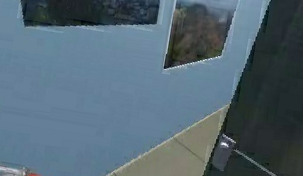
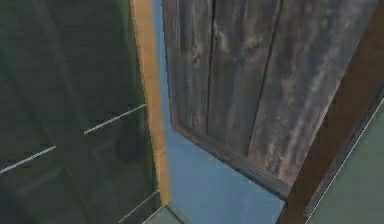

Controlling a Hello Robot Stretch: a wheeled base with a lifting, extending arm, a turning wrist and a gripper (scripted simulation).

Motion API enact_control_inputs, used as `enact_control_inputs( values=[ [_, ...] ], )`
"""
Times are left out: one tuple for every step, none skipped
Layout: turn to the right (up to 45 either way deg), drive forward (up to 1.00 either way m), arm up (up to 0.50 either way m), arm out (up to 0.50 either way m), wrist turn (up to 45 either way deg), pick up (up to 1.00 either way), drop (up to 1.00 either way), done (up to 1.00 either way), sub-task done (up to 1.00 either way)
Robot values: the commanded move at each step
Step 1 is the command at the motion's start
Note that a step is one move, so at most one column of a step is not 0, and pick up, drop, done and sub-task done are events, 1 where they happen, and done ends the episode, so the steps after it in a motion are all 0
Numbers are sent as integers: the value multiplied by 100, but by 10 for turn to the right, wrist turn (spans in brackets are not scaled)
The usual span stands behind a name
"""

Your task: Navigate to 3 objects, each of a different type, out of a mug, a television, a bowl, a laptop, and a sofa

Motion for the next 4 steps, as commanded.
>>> enact_control_inputs(
  values=[
    [0,85,0,0,0,0,0,0,0],
    [390,0,0,0,0,0,0,0,0],
    [30,0,0,0,0,0,0,0,0],
    [0,70,0,0,0,0,0,0,0]
  ],
)
